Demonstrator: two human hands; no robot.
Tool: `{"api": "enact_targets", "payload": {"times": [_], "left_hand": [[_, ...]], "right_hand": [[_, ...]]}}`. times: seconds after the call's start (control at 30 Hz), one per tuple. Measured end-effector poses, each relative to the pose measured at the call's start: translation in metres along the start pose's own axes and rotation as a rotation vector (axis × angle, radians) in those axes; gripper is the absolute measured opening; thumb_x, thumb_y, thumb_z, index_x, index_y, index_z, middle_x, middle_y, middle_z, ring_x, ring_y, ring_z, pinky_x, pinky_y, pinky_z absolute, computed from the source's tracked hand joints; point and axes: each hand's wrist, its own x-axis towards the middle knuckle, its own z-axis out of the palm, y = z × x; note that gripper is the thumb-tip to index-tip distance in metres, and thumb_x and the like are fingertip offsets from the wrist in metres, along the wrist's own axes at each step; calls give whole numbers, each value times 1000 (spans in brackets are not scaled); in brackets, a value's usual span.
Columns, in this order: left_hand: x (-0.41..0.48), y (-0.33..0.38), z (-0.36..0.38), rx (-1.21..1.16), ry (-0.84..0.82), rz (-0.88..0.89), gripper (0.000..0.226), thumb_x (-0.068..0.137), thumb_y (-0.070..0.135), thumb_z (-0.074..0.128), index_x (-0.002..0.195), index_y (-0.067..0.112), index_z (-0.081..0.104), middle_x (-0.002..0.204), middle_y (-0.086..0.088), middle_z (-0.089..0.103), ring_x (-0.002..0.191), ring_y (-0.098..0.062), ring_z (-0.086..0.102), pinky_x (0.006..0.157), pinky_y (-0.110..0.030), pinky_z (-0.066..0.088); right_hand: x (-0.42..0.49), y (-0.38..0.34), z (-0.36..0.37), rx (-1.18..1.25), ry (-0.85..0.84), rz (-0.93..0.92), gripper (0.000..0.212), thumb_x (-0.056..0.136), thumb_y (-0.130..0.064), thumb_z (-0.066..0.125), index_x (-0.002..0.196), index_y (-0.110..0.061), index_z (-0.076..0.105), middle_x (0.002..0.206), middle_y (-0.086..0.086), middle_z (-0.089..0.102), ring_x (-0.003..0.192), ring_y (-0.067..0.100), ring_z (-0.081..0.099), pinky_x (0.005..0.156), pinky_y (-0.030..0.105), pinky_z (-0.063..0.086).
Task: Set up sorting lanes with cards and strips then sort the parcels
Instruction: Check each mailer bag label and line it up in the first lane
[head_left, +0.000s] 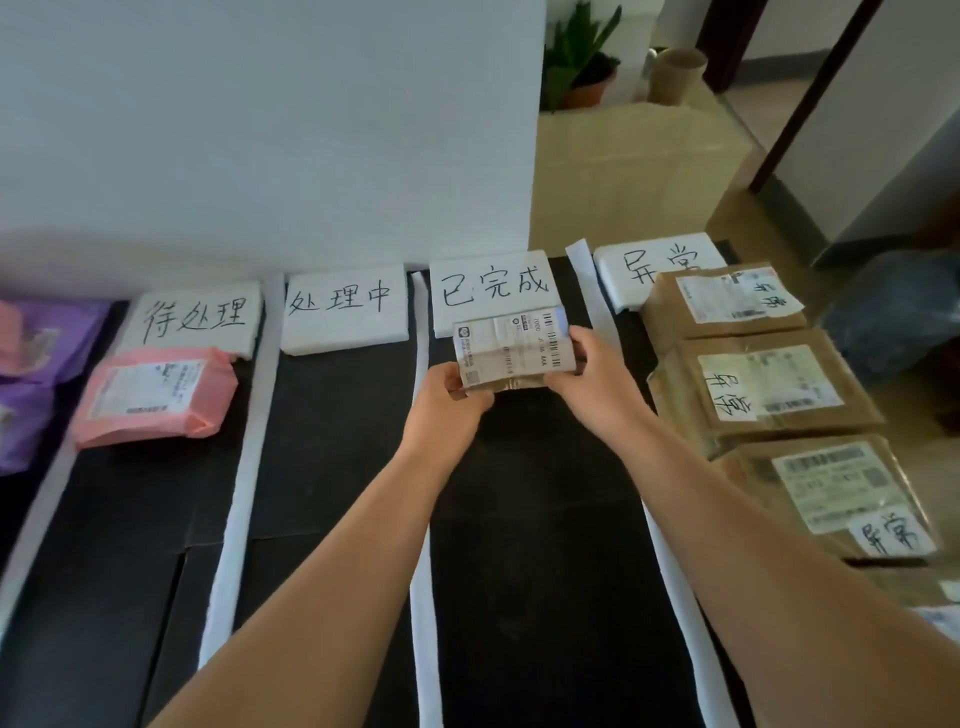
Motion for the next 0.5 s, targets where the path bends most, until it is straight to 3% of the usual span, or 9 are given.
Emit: {"api": "enact_targets", "payload": {"times": [0.07,0.17,0.27,0.4,0.5], "left_hand": [[17,5,3,40,-2,18,29,91,16,60,95,45,60,87,28,66,83,7,61,63,-13,39],[36,11,8,59,-3,41,27,92,18,58,107,41,60,90,25,63,86,5,58,65,-15,38],[45,14,11,54,15,59,25,92,23,59,109,42,57,98,21,64,93,-1,60,68,-19,41],[47,13,14,73,52,56,22,93,26,59,101,46,52,96,19,64,86,-2,61,64,-20,42],[45,11,14,60,65,51,22,94,29,59,110,44,52,102,18,63,89,-2,60,66,-22,44]], "right_hand": [[22,1,7,5,10,1,47,90,-26,68,134,-28,50,121,-8,60,96,-1,55,67,14,43],[42,1,14,-5,26,-3,49,88,-23,70,133,-25,51,111,-14,56,96,-1,56,54,10,39],[53,5,18,35,6,-6,55,86,-28,73,136,-24,51,123,-7,60,110,9,58,71,14,43],[55,7,20,50,-10,33,69,87,-25,72,148,-25,39,136,0,53,121,15,55,91,29,49],[51,6,18,35,-32,37,74,88,-21,71,152,-24,33,141,1,51,128,17,52,102,39,50]]}}
